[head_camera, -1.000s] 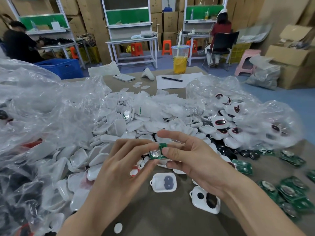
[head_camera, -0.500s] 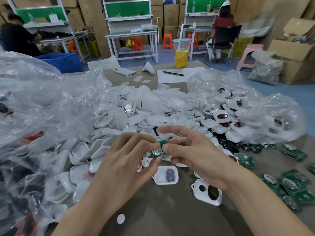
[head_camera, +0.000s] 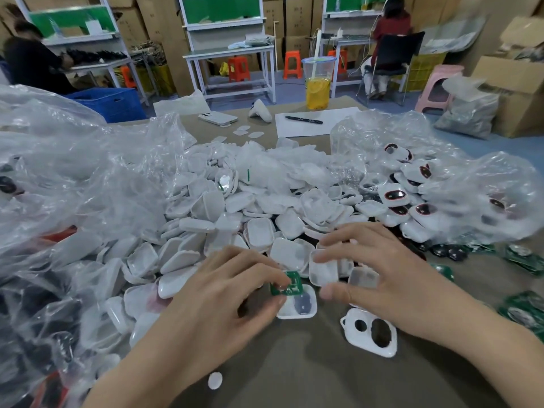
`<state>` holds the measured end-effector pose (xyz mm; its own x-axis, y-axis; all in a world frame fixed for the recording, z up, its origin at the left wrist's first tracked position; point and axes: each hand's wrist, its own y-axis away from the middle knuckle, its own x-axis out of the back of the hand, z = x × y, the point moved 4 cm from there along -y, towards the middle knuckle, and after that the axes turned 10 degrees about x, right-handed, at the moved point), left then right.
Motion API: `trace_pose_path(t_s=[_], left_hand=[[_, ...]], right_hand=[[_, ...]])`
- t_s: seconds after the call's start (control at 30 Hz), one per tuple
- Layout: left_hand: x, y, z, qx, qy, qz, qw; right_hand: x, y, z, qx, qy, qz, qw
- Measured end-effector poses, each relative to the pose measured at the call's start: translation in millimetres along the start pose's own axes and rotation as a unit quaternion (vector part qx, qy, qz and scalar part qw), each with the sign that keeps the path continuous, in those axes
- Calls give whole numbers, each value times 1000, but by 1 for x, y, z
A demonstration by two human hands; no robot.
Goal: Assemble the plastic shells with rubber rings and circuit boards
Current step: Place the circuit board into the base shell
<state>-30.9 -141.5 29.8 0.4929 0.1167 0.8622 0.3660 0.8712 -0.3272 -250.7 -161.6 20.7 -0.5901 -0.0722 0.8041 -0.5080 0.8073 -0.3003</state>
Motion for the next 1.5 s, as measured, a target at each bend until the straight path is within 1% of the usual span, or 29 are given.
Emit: trace_pose_path(t_s=[0.07, 0.1, 0.2, 0.33, 0.6, 0.77, 1.13, 1.5], left_hand=[[-3, -1, 1, 0, -2, -25, 1000], [-4, -1, 1, -2, -3, -34, 999], [-6, -1, 1, -12, -7, -52, 999], [-10, -1, 2, -18, -8, -56, 998], [-15, -2, 1, -8, 10, -78, 997], [-16, 0, 1, -4, 8, -77, 997], [-19, 1, 3, 9, 44, -65, 997], [-18, 1, 2, 10, 43, -67, 997]], right_hand=[[-5, 3, 3, 20, 35, -47, 998], [-6, 3, 4, 25, 40, -53, 997], [-8, 3, 4, 38, 58, -52, 996], [-10, 4, 4, 54, 80, -53, 994], [-16, 3, -4, 61, 94, -67, 991], [-18, 3, -5, 63, 97, -64, 991], [-17, 3, -7, 67, 83, -58, 993], [-19, 3, -4, 73, 83, -46, 993]])
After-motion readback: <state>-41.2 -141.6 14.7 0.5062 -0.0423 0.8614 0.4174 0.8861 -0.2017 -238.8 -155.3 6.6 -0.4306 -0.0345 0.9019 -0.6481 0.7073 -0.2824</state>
